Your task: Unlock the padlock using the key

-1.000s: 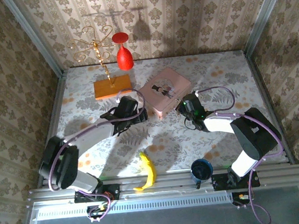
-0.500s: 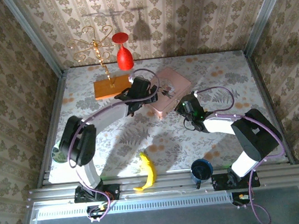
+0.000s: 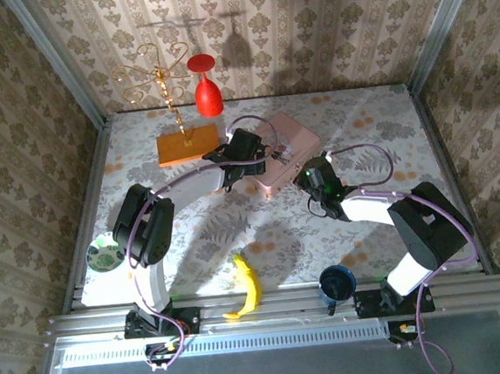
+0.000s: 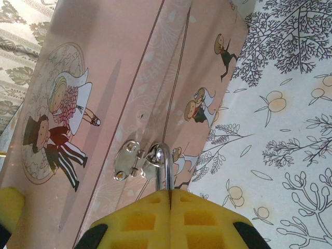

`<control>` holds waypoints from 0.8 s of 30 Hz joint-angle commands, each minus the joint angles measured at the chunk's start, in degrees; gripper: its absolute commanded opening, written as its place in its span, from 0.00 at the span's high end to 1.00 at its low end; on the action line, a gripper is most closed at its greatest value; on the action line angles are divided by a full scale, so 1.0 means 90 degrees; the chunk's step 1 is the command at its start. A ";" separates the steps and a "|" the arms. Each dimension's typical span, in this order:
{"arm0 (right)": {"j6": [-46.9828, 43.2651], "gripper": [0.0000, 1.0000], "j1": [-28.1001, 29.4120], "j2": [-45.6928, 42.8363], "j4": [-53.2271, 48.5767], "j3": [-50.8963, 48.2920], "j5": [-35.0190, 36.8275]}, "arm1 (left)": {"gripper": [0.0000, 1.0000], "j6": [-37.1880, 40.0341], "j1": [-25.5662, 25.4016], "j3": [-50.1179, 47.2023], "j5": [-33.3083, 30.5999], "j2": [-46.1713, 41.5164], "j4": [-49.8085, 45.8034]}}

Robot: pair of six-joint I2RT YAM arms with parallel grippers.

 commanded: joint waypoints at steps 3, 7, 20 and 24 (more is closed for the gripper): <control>-0.0249 1.00 -0.0118 0.0132 0.0124 0.0359 0.0551 | 0.00 0.0208 0.0035 -0.0281 -0.0291 0.0141 -0.0596; -0.0310 1.00 -0.0196 0.0211 0.0121 0.0520 0.0517 | 0.00 0.0208 0.0034 -0.0342 -0.0272 0.0150 -0.0597; -0.0326 1.00 -0.0431 0.0319 0.0197 0.0474 0.0512 | 0.00 0.0205 0.0063 -0.0389 -0.0233 0.0151 -0.0618; -0.0307 1.00 -0.0431 0.0442 0.0441 0.0483 0.0498 | 0.00 0.0187 0.0078 -0.0381 -0.0239 0.0161 -0.0617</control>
